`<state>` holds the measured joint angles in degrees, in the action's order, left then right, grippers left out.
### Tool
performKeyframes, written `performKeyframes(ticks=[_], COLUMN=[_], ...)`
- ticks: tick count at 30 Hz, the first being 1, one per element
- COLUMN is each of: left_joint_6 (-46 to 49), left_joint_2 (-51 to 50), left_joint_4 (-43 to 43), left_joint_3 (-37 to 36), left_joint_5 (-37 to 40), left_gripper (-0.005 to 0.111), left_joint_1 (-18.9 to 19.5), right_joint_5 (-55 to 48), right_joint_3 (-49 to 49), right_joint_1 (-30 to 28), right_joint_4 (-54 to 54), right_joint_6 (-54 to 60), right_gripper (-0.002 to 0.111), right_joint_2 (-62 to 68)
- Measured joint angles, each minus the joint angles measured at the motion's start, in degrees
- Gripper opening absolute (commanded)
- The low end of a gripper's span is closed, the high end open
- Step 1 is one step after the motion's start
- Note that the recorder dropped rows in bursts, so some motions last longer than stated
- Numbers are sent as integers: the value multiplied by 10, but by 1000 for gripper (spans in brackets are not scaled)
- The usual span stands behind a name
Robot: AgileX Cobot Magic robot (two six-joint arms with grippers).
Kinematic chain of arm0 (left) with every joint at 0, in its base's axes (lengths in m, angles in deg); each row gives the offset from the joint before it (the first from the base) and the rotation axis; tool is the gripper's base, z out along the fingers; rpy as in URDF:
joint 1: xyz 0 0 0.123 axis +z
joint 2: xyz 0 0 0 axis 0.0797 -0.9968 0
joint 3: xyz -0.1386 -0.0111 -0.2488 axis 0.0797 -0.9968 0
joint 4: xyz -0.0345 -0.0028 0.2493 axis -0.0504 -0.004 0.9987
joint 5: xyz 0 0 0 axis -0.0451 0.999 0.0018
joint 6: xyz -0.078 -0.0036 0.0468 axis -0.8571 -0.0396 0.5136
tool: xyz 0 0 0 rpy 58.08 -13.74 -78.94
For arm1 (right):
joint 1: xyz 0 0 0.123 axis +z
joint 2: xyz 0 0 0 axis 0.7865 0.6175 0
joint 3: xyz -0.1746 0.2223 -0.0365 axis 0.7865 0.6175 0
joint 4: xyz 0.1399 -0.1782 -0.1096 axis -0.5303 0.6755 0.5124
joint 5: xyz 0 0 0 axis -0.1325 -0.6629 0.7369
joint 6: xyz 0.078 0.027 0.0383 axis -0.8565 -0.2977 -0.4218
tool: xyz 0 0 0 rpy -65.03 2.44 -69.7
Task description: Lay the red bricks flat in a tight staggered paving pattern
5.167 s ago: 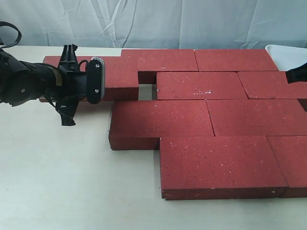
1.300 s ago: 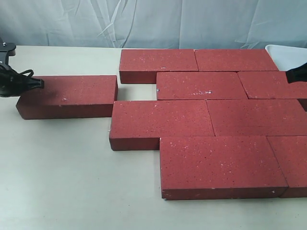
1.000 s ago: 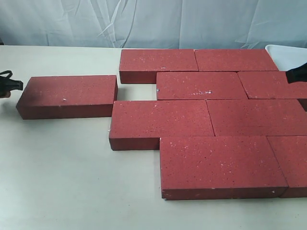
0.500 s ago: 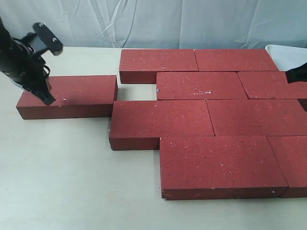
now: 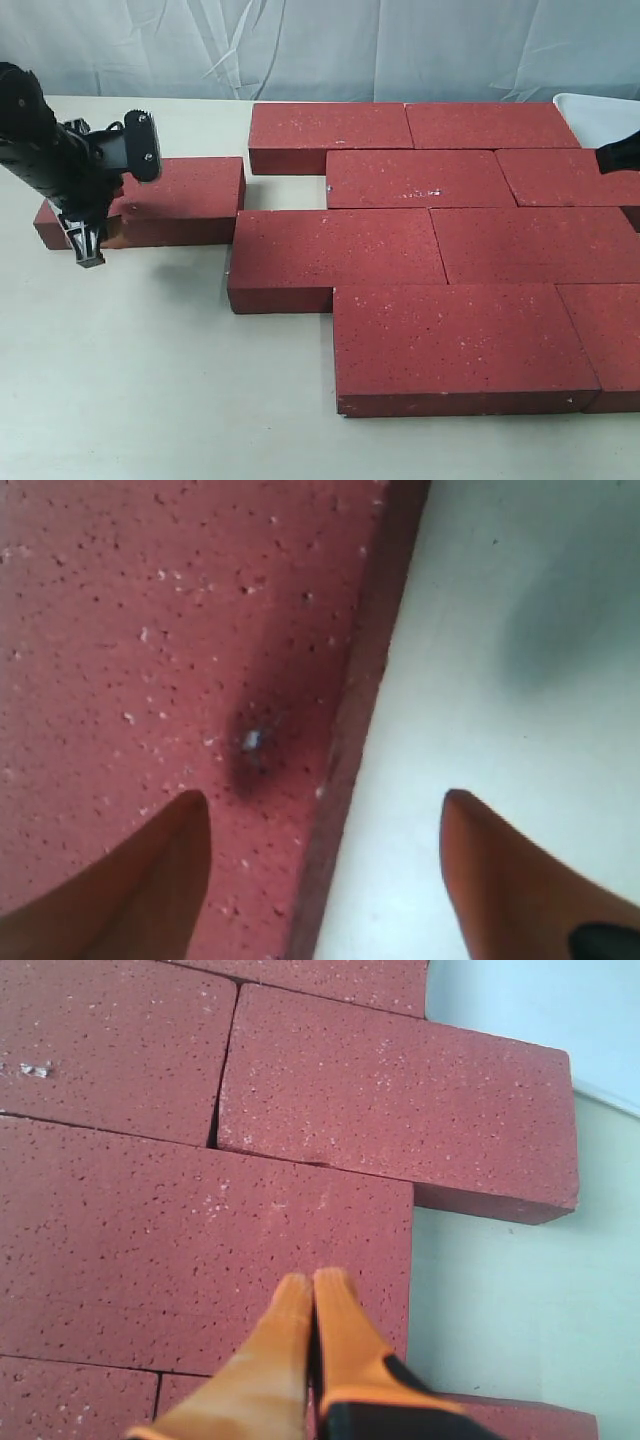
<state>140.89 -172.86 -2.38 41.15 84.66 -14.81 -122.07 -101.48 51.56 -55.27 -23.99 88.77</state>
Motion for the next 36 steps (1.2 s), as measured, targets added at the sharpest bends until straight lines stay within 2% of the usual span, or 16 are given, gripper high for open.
performKeyframes(ticks=[5,9,20,27,29,30,32,34,36], left_joint_6=[8,9,11,7,-21,-44,-131,-234,-349], left_joint_2=[-14,-22,-42,15,43,54,78,90,88], left_joint_4=[-14,-13,-1,2,6,10,26,51,74], left_joint_3=[-1,-1,-2,-3,-3,-3,-3,-3,-3], left_joint_5=[-82,-103,-105,-63,-51,-51,-73,-98,-112], left_gripper=[63,63,64,62,54,46,27,3,1], left_joint_1=[0,0,0,0,1,6,27,66,107], right_joint_5=[0,0,0,0,0,0,0,0,0], right_joint_3=[0,0,0,0,0,0,0,0,0], right_joint_1=[0,0,0,0,0,0,0,0,0], right_joint_4=[0,0,0,0,0,0,0,0,0], right_joint_6=[0,0,0,0,0,0,0,0,0], right_gripper=[-1,-1,-1,-1,-1,-1,-1,-1,-1], right_joint_2=[0,0,0,0,0,0,0,0,0])
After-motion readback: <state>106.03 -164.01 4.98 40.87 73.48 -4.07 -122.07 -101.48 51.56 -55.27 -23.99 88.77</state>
